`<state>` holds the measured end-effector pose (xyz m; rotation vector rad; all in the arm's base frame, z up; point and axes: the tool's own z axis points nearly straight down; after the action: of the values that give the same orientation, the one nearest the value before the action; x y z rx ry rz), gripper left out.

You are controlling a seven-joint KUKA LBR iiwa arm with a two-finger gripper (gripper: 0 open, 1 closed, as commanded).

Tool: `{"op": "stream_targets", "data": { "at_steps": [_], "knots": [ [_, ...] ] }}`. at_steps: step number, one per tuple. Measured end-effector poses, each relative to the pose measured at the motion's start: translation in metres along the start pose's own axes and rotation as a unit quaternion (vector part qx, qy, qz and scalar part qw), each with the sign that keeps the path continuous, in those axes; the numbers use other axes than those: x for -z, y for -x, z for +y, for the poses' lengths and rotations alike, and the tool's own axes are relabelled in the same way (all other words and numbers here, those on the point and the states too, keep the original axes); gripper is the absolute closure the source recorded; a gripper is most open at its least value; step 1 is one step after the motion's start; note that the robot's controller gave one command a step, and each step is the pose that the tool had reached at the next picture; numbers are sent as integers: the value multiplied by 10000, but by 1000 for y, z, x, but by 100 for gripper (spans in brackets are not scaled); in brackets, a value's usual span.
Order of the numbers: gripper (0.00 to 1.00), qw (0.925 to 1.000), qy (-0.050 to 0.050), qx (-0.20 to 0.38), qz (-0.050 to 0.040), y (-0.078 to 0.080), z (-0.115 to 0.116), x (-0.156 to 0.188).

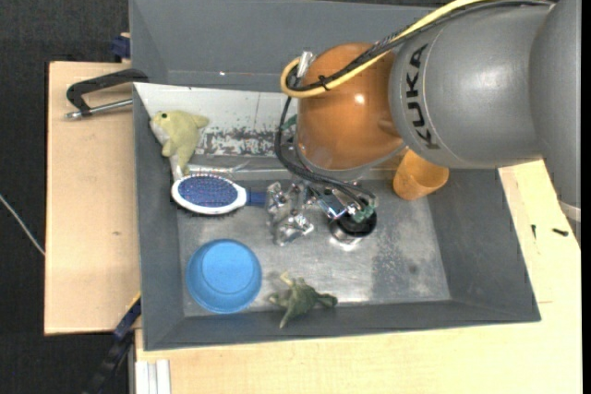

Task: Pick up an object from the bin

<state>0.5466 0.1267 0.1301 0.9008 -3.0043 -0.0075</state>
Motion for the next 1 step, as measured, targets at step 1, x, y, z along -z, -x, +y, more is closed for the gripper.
{"op": "stream_targets", "data": {
  "at_steps": [1],
  "knots": [
    [0,10000,-26,-23,-34,1,-4,4]
  ]
}}
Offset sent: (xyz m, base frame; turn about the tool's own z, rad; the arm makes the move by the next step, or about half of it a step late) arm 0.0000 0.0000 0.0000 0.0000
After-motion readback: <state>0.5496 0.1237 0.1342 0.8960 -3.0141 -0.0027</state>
